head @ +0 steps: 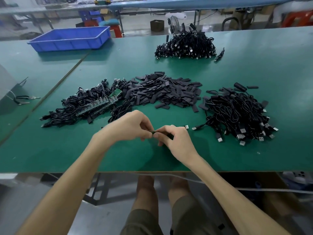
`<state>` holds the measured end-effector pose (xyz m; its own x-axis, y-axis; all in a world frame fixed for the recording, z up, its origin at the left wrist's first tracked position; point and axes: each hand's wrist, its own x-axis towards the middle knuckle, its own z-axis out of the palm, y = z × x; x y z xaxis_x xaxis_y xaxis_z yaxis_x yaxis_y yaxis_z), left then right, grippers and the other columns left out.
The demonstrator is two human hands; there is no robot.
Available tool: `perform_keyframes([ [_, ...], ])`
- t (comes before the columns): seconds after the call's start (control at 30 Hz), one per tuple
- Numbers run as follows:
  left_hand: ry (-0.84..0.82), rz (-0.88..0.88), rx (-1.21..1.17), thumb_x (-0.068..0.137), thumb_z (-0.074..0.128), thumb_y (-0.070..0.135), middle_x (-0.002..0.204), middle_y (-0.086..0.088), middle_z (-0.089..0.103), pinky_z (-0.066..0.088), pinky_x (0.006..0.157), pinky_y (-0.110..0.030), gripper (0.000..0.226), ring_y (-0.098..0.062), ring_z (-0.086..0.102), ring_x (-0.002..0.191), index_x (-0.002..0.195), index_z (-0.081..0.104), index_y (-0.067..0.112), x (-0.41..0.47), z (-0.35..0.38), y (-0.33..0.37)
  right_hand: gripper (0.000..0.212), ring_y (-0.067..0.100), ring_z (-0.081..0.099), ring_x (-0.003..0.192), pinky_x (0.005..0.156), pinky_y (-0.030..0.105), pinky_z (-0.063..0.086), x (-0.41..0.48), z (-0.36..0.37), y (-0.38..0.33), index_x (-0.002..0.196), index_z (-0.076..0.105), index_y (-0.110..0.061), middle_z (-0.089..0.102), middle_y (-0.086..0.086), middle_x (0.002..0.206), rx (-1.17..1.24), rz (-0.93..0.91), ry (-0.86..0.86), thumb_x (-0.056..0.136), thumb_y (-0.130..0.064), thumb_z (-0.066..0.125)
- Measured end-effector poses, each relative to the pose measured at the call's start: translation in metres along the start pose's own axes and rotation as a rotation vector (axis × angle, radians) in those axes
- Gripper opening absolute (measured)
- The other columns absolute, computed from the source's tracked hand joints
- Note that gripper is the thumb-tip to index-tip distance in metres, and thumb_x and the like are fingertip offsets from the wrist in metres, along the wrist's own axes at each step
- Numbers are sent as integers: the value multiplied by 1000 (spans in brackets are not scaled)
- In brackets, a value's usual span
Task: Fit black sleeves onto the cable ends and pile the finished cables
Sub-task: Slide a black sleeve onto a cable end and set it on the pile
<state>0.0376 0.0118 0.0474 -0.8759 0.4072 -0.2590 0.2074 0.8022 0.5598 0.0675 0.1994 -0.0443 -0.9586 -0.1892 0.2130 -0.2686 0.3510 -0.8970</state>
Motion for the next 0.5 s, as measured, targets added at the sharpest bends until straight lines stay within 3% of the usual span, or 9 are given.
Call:
perform_keyframes([
  [0.1, 90, -38, -190, 96, 68, 35, 81, 0, 77, 59, 74, -36, 22, -17, 75, 74, 99, 72, 13, 18, -17, -8, 13, 4, 62, 61, 65, 17, 45, 1, -5, 2, 87, 76, -17, 73, -1, 66, 112, 50, 61, 98, -21, 71],
  [0.23, 340, -68, -89, 95, 70, 35, 85, 1, 75, 58, 72, -34, 21, -10, 73, 72, 99, 71, 15, 68, -12, -9, 15, 5, 62, 62, 68, 19, 45, 2, -5, 1, 82, 76, -15, 73, -1, 64, 90, 57, 48, 96, -20, 72],
  [0.4, 420, -83, -33, 88, 79, 31, 108, -6, 67, 55, 88, -41, 32, -22, 64, 96, 108, 66, 10, 126, 15, -4, 16, 1, 59, 60, 66, 14, 42, 1, -3, 3, 79, 76, -20, 72, -3, 63, 121, 73, 50, 95, -23, 74],
  [0.5, 419, -128, -21, 83, 84, 27, 114, -12, 63, 51, 92, -41, 32, -26, 60, 102, 101, 64, 11, 145, 21, -8, 16, 1, 59, 61, 66, 14, 43, 1, -2, 4, 80, 76, -20, 73, -3, 65, 130, 82, 51, 95, -24, 74],
])
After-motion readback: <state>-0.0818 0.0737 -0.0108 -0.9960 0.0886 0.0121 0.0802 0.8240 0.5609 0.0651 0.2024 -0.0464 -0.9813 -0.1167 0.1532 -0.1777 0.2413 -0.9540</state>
